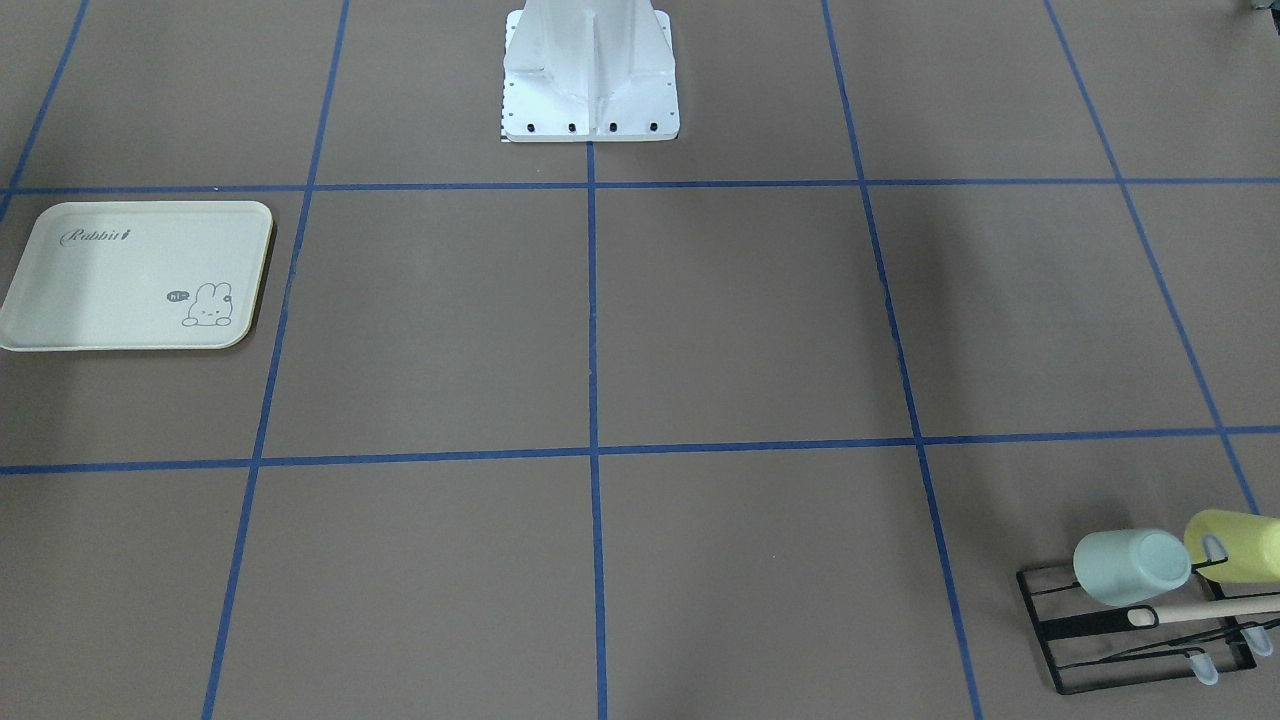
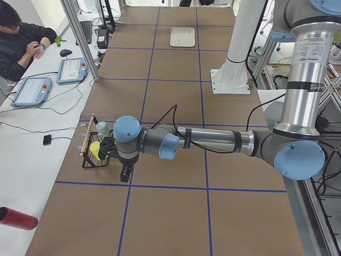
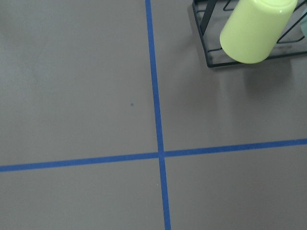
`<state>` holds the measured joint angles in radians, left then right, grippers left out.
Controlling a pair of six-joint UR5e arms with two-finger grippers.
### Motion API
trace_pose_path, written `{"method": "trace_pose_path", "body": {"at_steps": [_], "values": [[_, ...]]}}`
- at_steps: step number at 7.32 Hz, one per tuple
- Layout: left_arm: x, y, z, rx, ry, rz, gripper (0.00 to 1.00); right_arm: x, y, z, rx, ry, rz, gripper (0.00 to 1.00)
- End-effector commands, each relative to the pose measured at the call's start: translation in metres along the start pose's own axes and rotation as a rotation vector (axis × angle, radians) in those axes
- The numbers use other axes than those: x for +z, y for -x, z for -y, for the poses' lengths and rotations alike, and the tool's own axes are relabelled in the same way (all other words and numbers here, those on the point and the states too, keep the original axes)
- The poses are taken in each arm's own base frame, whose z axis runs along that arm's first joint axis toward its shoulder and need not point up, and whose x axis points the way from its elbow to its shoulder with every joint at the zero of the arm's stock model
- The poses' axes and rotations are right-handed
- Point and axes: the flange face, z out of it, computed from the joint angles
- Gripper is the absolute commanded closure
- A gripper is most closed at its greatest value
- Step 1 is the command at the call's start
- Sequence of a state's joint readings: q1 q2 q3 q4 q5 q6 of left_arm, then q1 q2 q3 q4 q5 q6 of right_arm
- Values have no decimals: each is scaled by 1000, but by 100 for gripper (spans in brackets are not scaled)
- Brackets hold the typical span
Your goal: Left arm grabs green cup and hands to right arm on tray
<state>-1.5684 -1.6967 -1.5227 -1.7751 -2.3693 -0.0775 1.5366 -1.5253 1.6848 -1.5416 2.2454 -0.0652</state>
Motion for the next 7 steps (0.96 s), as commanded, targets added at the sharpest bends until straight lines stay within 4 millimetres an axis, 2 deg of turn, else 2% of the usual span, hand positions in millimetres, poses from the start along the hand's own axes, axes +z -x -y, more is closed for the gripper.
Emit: {"method": "trace_pose_path", "body": {"at_steps": [1, 2, 3, 4, 5, 6, 7], "values": [[-2, -37, 31, 76, -24, -15, 0, -2, 16, 12, -59, -38, 4, 0], [5, -77, 56, 170, -51, -33, 0, 2, 21, 15, -86, -59, 24, 0], [9, -116, 79, 141, -54, -54, 0, 10, 40, 19, -121, -49, 56, 0], [11, -154, 100, 78, -53, -69, 0, 13, 48, 22, -134, -45, 73, 0], [28, -170, 111, 61, -24, -76, 0, 14, 51, 22, -141, -44, 77, 0], [49, -191, 132, 17, 12, -82, 0, 15, 53, 22, -143, -42, 78, 0], [62, -204, 172, -25, 32, -78, 0, 14, 54, 23, -151, -51, 79, 0]]}}
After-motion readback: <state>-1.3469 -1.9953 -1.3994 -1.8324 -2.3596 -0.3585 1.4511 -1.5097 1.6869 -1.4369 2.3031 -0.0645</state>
